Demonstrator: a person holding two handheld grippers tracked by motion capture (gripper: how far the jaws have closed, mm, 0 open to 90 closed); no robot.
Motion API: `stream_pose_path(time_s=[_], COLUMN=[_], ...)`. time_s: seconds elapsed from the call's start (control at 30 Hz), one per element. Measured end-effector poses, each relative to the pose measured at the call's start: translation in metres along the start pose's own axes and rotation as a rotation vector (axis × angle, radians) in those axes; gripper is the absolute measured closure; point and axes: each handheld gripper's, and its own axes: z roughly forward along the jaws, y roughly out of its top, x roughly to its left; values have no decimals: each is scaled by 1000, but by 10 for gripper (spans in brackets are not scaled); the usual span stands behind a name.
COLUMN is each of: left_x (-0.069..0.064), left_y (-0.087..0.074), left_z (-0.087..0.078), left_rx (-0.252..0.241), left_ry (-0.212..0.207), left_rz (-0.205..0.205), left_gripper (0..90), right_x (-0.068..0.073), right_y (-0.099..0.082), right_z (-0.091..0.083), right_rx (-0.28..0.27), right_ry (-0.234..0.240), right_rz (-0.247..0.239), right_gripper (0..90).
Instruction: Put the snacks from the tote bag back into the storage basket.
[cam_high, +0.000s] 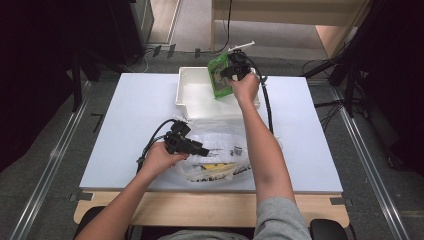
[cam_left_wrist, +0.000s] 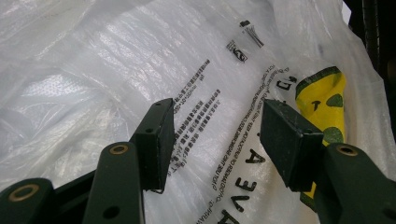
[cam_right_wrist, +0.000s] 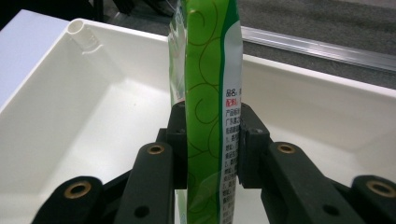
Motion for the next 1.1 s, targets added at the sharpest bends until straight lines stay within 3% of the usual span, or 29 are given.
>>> stream_pose_path(time_s=[0.07, 0.17, 0.27, 0.6, 1.1], left_x=[0, 0, 0, 1, 1], left_y=[0, 0, 0, 0, 0], left_z=[0, 0, 0, -1, -1], left_rx=[0, 1, 1, -6, -2], left_ry=[1, 2, 1, 5, 19], left_rz=[-3, -1, -1, -6, 10], left_gripper=[460, 459, 458, 454, 435], right_x=[-1, -1, -1, -7, -12], right_y=[-1, -1, -1, -3, -7], right_z=[1, 2, 5, 14, 25], right_rx=[9, 7, 10, 19, 34], right_ry=[27, 30, 19, -43, -33], right_rz=[12, 9, -9, 2, 36], right_gripper=[728, 723, 685, 548, 383])
